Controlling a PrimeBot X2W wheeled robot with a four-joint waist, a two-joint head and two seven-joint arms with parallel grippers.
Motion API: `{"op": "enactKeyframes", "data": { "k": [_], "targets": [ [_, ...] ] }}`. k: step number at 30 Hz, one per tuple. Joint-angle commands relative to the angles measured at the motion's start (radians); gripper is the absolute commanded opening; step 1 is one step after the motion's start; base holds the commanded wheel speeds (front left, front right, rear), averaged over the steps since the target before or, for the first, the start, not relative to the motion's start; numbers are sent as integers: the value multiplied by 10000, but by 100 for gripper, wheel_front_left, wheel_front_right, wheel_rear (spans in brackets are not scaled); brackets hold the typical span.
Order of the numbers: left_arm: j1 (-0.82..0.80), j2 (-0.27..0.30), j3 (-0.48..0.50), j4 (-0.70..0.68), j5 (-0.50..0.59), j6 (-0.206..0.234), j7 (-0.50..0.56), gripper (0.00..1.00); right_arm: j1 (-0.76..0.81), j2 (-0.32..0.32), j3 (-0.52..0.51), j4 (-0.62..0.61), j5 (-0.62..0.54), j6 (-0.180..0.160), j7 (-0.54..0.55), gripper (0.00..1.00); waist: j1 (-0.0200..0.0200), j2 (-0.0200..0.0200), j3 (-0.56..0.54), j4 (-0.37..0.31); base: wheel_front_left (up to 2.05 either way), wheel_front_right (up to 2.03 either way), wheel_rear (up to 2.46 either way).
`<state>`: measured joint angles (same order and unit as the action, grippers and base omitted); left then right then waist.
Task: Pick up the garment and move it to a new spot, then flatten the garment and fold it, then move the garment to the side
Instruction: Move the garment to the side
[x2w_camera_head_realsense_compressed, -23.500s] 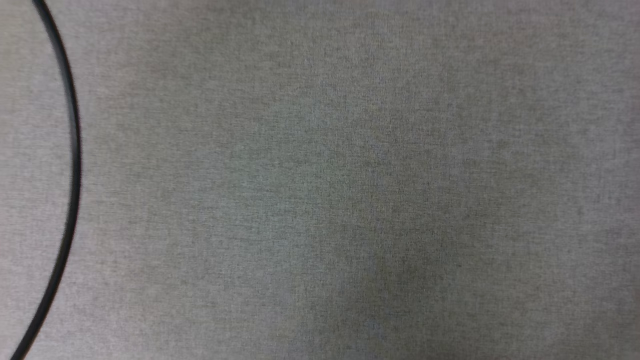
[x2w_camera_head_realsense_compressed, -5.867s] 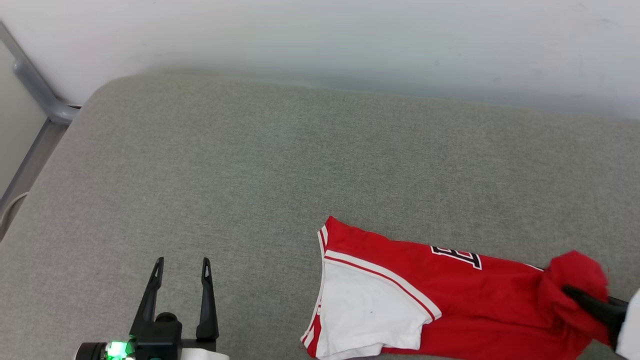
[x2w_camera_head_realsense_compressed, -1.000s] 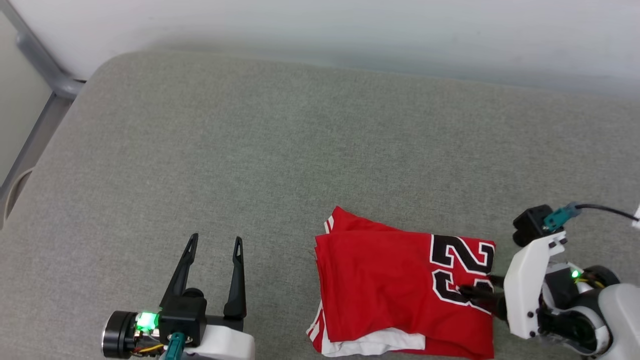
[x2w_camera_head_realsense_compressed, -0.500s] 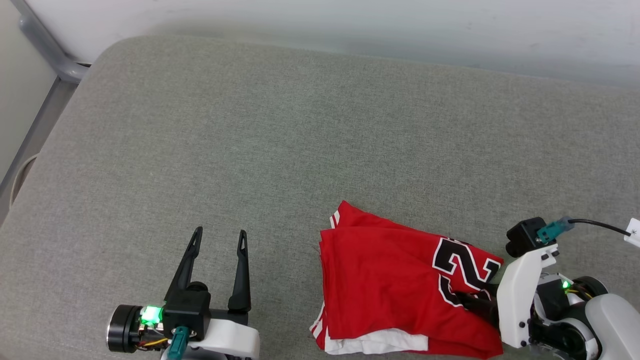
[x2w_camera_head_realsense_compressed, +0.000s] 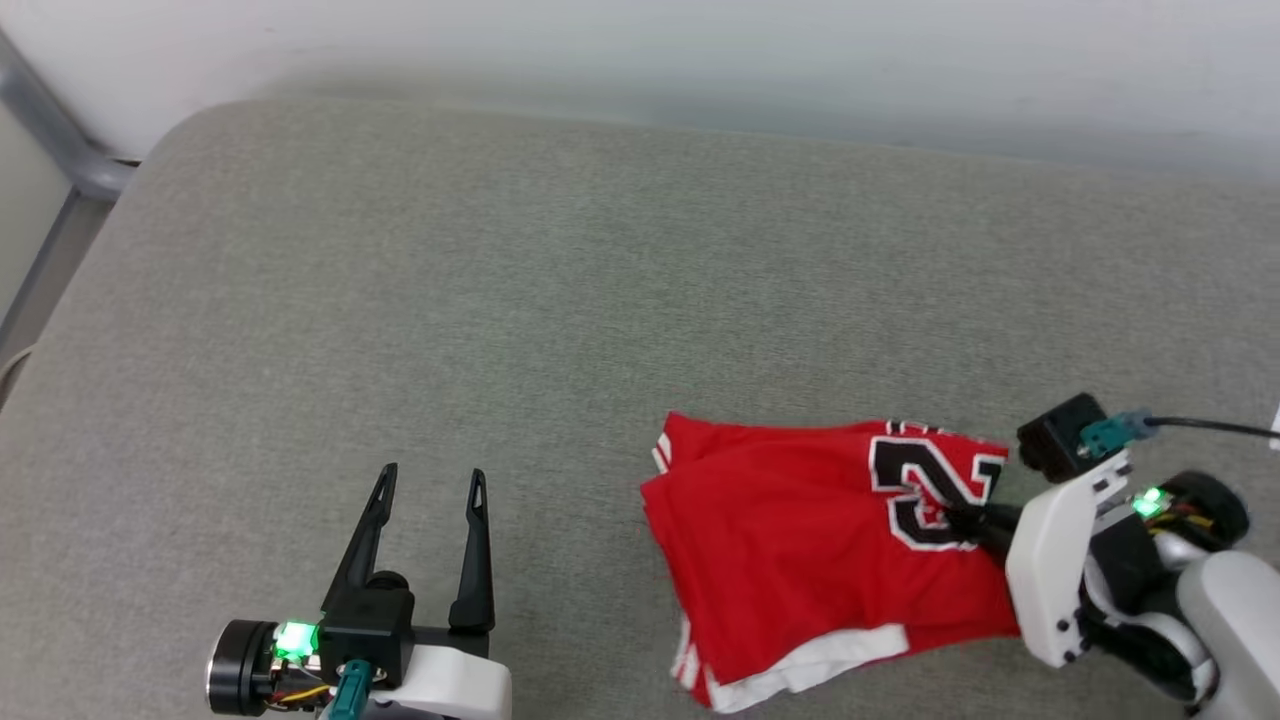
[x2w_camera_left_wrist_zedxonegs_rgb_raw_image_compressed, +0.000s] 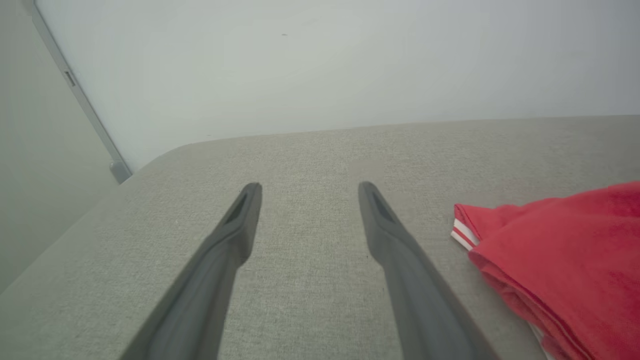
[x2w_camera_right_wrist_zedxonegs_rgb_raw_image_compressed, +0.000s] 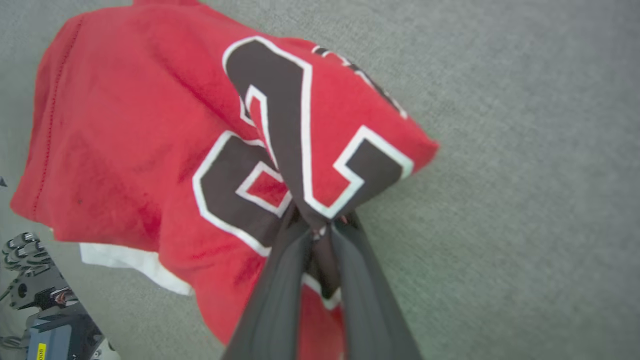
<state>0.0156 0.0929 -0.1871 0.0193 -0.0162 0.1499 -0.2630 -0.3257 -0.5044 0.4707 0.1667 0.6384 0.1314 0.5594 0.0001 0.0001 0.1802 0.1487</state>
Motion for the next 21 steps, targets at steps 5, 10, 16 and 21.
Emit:
{"op": "enactKeyframes", "data": {
  "k": [5,10,16,21],
  "targets": [
    [56,32,140,-121,-6,30,-22,100,-722,-965,205,-312,-580,-15,-551,0,-1,-1,21,-916,0,0,0],
    [-85,51,228,-289,42,71,-20,100,-1103,-1566,23,-416,-713,-17,-771,0,-1,-1,225,-1738,0,0,0],
    [-266,175,425,-504,126,180,-22,100,-1520,-2099,-328,-381,-1026,-15,-1194,0,-1,-1,568,-2664,0,0,0],
    [-476,294,472,-645,236,219,-22,100,-1716,-2203,-935,-174,-1094,-15,-1397,0,-1,-1,917,-3042,0,0,0]
  ]
}}
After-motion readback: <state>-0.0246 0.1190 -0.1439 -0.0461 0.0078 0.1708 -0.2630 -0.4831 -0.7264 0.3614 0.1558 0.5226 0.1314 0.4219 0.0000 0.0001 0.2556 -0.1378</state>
